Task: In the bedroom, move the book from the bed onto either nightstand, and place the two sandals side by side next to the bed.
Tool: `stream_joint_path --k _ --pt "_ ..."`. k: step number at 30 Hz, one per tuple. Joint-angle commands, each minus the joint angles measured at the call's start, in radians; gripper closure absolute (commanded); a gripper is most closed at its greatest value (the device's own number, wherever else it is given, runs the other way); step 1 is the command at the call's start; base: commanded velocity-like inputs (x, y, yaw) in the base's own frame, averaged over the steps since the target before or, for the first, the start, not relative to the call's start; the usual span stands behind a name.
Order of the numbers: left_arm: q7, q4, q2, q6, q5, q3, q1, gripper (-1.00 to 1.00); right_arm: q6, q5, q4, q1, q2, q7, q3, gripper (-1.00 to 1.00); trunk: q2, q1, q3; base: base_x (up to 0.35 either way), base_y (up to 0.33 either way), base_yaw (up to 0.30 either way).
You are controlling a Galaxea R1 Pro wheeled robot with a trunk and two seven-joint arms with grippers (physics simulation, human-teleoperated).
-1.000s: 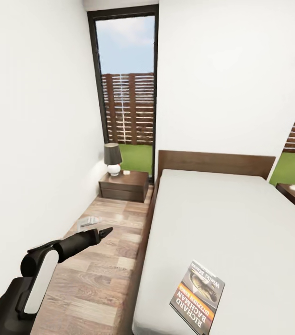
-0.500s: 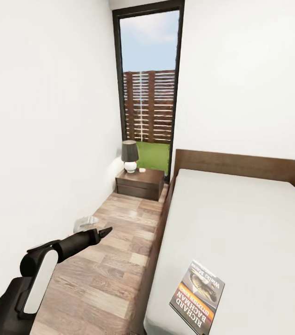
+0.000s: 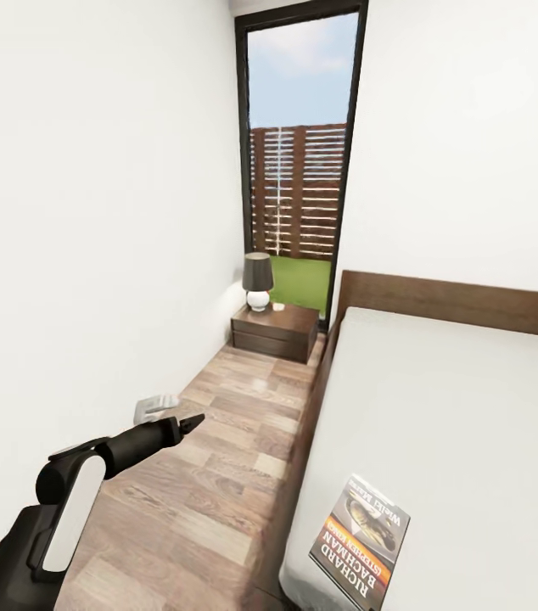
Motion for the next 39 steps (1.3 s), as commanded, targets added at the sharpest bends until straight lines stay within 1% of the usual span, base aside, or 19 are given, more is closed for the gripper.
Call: stream_joint_path --k 1,8,13,25,39 --pt "-0.007 0.0 0.0 0.005 -0.004 0.002 -0.001 -1.0 0.01 -0.005 0.0 -0.001 0.0 0.003 0.002 1.0 -0.002 0.0 -0.002 -0.197 0.152 0.027" --pt "-0.007 0.0 0.001 0.005 -0.001 0.001 -0.001 -1.0 0.01 -0.005 0.0 -0.001 0.0 0.003 0.002 1.0 -0.002 0.0 -0.003 -0.139 0.131 0.036" --pt "-0.007 0.0 0.001 0.005 -0.001 0.001 -0.001 -1.0 0.01 -0.005 0.0 -0.001 0.001 0.003 0.002 1.0 -0.002 0.0 -0.003 -0.039 0.051 0.162" --pt "-0.007 0.0 0.001 0.005 0.0 0.001 -0.001 -1.0 0.01 -0.004 0.0 -0.001 0.001 0.003 0.002 1.0 -0.002 0.0 -0.003 -0.006 0.096 0.268" --pt "-0.007 0.0 0.001 0.005 0.0 0.0 -0.001 -1.0 0.008 -0.003 0.0 -0.001 0.001 0.003 0.003 1.0 -0.002 0.0 -0.003 0.0 0.014 0.289"
